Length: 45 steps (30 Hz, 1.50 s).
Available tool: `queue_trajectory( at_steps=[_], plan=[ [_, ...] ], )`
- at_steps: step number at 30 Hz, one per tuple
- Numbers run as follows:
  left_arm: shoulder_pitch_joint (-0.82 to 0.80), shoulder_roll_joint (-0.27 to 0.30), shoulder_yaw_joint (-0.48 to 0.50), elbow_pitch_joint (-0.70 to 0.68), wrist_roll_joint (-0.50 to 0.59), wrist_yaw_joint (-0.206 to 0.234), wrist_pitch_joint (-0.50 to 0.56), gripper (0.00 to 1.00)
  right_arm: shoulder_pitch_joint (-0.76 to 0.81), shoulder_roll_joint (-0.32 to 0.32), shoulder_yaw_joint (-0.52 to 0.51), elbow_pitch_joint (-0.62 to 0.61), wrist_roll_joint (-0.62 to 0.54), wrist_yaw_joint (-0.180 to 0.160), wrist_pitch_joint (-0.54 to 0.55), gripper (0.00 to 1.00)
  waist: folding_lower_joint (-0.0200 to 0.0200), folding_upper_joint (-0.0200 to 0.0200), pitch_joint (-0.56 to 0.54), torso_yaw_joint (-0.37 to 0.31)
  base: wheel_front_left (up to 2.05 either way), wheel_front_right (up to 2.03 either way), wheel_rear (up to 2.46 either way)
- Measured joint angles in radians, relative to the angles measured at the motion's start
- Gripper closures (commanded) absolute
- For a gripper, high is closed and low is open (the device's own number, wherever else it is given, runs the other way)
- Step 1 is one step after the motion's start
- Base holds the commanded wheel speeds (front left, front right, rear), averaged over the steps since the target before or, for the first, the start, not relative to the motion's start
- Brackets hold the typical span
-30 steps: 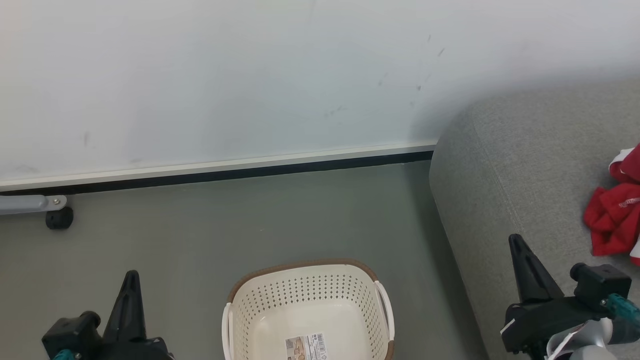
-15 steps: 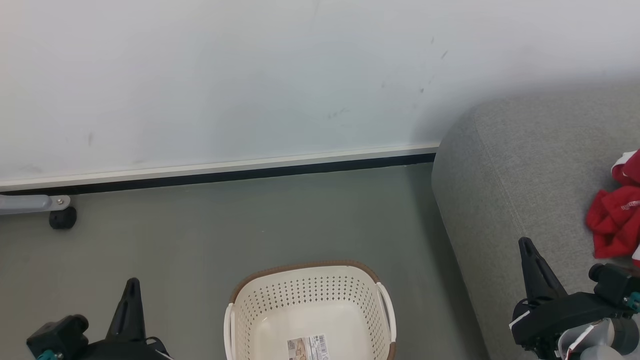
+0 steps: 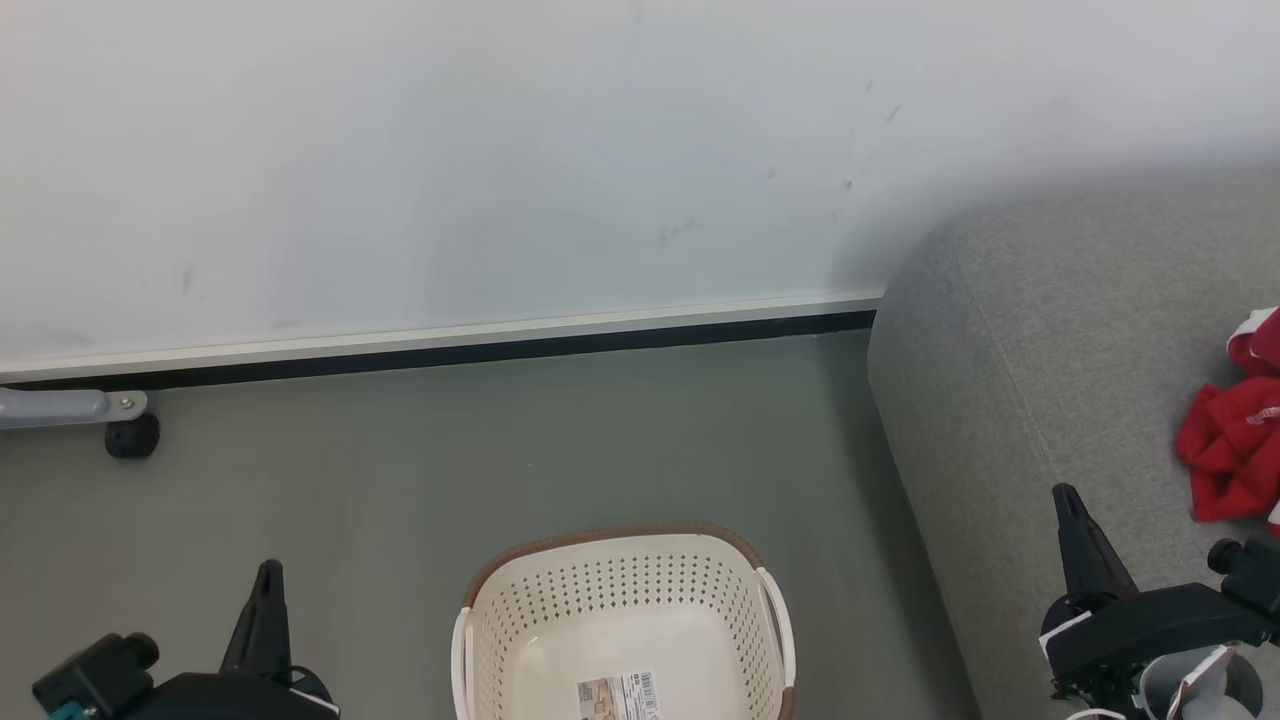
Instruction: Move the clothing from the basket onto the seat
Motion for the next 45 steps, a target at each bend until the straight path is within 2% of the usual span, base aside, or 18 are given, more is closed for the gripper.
queue_trajectory(
  at_steps=[45],
  plan=[
    [-0.054,-0.066,0.079,0.108,-0.571,-0.123,0.106,1.00,0.000,0.110,-0.189,0.107,0.554,0.102,0.085,1.00,0.0000,0.0000,-0.015,0.019,0.00,0.00,0.00]
  ],
)
